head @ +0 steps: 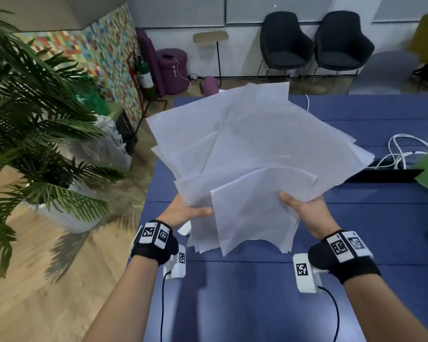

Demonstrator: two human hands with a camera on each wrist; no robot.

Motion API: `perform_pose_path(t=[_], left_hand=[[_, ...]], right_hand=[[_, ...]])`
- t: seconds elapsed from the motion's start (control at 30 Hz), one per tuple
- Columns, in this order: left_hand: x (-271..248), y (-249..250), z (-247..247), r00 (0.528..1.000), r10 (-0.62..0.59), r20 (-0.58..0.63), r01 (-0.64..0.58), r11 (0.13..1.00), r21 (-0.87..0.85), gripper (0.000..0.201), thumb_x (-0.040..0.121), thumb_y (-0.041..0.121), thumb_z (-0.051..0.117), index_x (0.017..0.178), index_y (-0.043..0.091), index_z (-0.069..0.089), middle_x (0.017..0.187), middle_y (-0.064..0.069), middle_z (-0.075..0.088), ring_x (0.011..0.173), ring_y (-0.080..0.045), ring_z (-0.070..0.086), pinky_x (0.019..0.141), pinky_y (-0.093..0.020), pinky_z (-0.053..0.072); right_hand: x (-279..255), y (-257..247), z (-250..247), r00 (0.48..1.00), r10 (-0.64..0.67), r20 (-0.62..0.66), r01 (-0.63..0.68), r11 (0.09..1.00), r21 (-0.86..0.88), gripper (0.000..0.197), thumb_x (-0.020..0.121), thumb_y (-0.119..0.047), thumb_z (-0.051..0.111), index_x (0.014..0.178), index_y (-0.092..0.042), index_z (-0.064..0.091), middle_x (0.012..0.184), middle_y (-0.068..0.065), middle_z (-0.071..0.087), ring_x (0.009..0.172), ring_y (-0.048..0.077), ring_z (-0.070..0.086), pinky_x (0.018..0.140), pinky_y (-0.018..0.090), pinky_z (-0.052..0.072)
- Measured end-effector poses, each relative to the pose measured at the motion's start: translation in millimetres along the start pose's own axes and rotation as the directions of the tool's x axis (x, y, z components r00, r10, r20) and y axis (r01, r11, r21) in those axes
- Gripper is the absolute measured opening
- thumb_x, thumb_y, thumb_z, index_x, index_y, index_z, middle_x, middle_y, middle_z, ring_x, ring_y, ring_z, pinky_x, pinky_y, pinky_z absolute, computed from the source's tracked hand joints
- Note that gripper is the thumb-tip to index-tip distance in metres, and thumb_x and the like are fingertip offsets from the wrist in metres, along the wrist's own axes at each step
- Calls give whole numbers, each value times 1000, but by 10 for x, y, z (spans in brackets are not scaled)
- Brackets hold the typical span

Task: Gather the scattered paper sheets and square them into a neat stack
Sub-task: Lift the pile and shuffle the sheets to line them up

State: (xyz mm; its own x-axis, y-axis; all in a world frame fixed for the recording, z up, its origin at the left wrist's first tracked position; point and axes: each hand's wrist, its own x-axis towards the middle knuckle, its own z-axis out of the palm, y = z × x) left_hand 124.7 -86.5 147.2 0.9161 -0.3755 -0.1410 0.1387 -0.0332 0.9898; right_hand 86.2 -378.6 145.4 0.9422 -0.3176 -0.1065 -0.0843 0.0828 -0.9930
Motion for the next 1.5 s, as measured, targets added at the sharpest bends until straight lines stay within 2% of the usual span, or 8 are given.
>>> perform_pose_path(t=[0.23, 0.5, 0.7, 0.83, 0.97, 1.27, 1.4, 1.5], left_hand=[[-16, -170, 307, 969, -26, -246, 50, 995, 90, 47, 65, 1, 80, 101, 26, 63, 106, 2, 71, 104, -14, 67, 94, -35, 52], [74, -3, 411, 917, 107, -385, -53, 988, 148, 26, 79, -1, 66, 85, 24, 62, 91, 2, 67, 69, 18, 61, 73, -19, 50], [86, 8, 327, 951, 38, -305, -42, 999, -5, 33, 82, 0, 65, 98, 28, 61, 110, -3, 66, 103, -17, 63, 93, -32, 49], [26, -122, 360, 947, 22, -319, 14, 994, 111, 25, 82, 3, 66, 83, 28, 60, 95, -2, 66, 92, -17, 62, 87, -33, 47], [-18, -83, 357, 929, 47, -366, -46, 999, 10, 31, 79, -6, 65, 83, 25, 62, 87, 6, 67, 73, 6, 66, 72, -16, 52], [10, 79, 154, 958, -51, -281, -23, 966, -256, 44, 63, -10, 69, 101, 12, 63, 99, -7, 70, 100, -31, 63, 94, -45, 48], [-4, 62, 46, 972, -59, -225, 6, 974, -227, 43, 63, -9, 69, 100, 14, 64, 86, 3, 77, 88, -17, 71, 90, -42, 50], [-26, 58, -2, 981, -49, -190, 6, 976, -216, 45, 59, -3, 69, 101, 15, 65, 92, 1, 76, 92, -20, 70, 90, -43, 52]], right_hand=[[27, 92, 56, 997, 44, -59, -46, 999, -28, 47, 79, -5, 71, 123, -1, 53, 102, 1, 67, 90, 8, 64, 80, 20, 56], [-11, -9, 68, 994, 24, -109, -23, 1000, 12, 54, 77, -9, 74, 124, -1, 50, 108, 5, 68, 98, 19, 66, 87, 33, 51], [-171, -33, -74, 999, -3, -39, 3, 1000, 4, 27, 76, -7, 75, 98, -19, 63, 95, -9, 69, 78, -7, 67, 69, 9, 53], [-203, 200, -172, 993, 111, -47, -111, 994, -1, 26, 72, -4, 77, 94, -7, 64, 89, 1, 69, 76, 9, 69, 53, 8, 50], [-198, 178, -240, 995, 98, 12, -98, 995, -25, 27, 71, 1, 76, 97, 1, 67, 88, 2, 72, 70, 5, 71, 60, 11, 53], [32, -18, -209, 957, 28, 290, -23, 1000, -19, 50, 74, -1, 74, 121, -5, 56, 100, -3, 75, 95, 11, 69, 74, 15, 53], [111, -27, -236, 901, 143, 409, -115, 989, -92, 85, 46, -38, 91, 122, -16, 58, 115, -2, 71, 107, 10, 66, 83, 18, 53], [104, 9, -194, 879, 173, 444, -133, 984, -120, 66, 50, -32, 90, 110, -20, 64, 108, -6, 73, 106, 8, 66, 87, 19, 53]])
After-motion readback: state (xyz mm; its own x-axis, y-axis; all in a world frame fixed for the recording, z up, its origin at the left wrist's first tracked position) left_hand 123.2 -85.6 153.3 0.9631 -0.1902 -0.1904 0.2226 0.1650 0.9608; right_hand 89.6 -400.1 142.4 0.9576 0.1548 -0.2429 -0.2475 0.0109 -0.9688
